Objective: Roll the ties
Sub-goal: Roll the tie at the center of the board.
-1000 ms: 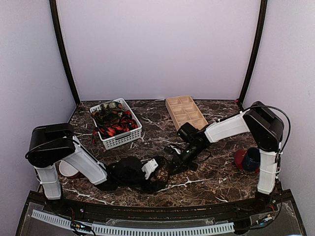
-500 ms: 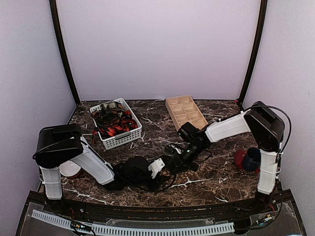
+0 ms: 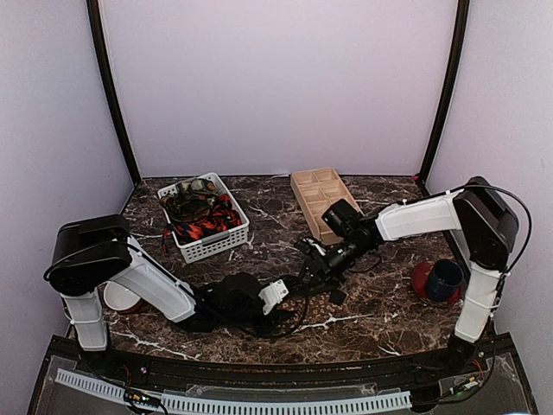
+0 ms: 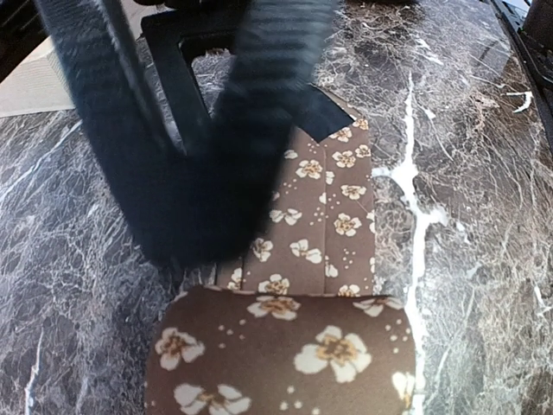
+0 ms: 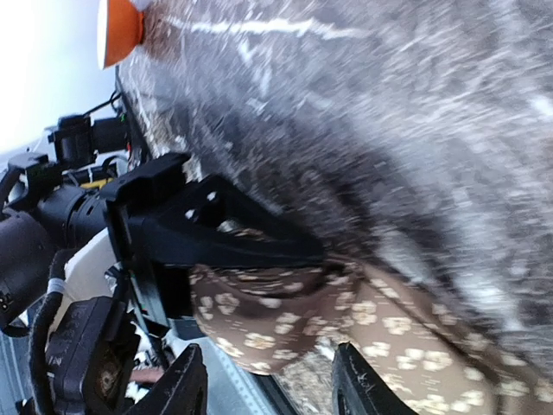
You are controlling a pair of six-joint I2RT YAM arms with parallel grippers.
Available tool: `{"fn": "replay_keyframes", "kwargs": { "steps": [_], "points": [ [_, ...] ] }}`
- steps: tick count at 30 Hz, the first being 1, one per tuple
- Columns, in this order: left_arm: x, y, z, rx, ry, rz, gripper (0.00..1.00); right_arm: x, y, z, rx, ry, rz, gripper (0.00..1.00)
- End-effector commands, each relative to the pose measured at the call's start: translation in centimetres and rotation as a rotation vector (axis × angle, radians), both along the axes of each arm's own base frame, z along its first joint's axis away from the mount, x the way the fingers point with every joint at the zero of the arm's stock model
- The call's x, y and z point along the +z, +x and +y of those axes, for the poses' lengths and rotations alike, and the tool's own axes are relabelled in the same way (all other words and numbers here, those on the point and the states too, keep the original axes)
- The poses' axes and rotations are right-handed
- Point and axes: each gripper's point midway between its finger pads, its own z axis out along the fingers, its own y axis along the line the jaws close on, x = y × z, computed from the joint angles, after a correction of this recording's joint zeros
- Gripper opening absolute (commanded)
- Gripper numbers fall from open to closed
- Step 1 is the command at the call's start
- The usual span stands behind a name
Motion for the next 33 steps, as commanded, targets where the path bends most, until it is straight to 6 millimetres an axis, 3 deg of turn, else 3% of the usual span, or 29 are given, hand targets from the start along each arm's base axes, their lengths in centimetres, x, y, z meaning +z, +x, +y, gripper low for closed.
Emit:
{"fn": "replay_keyframes", "kwargs": {
  "steps": [1,6,8,13,15,19,23,28,33],
  "points": [
    [-5.5,-2.2,3.5,-0.035,0.225,0.098,0.31,0.6,-1.7,1.7,0.055,0.055,0.038,0.50],
    [-5.6,-2.3,3.8,-0.033,0.228,0.099,0.32,-1.1,-2.0,2.2,0.073,0.020,0.057,0.44],
    [-5.5,-2.3,3.9,-0.029,0.228,0.097,0.32,-0.8,-1.4,2.6,0.073,0.022,0.035,0.33],
    [-5.1,-2.1,3.9,-0.020,0.221,0.086,0.35,-2.4,-1.5,1.3,0.071,-0.045,0.027,0.00],
    [-4.2,-1.7,3.7,-0.005,0.199,0.068,0.42,-3.6,-2.1,0.1,0.062,-0.086,0.037,0.00],
    [-0.3,-2.5,1.9,-0.089,0.053,0.033,0.61,-5.2,-1.7,-1.8,0.038,-0.161,0.017,0.00],
    [2.6,-2.7,0.8,-0.126,-0.036,0.002,0.69,-6.7,-1.1,-3.6,0.007,-0.232,-0.002,0.00],
    [3.2,-3.0,-0.4,-0.160,-0.072,0.010,0.71,-8.2,-0.7,-5.1,-0.021,-0.304,-0.018,0.00],
    [3.3,-2.6,-2.0,-0.156,-0.116,0.029,0.72,-8.6,-0.5,-5.2,-0.033,-0.319,-0.017,0.00]
  ]
}}
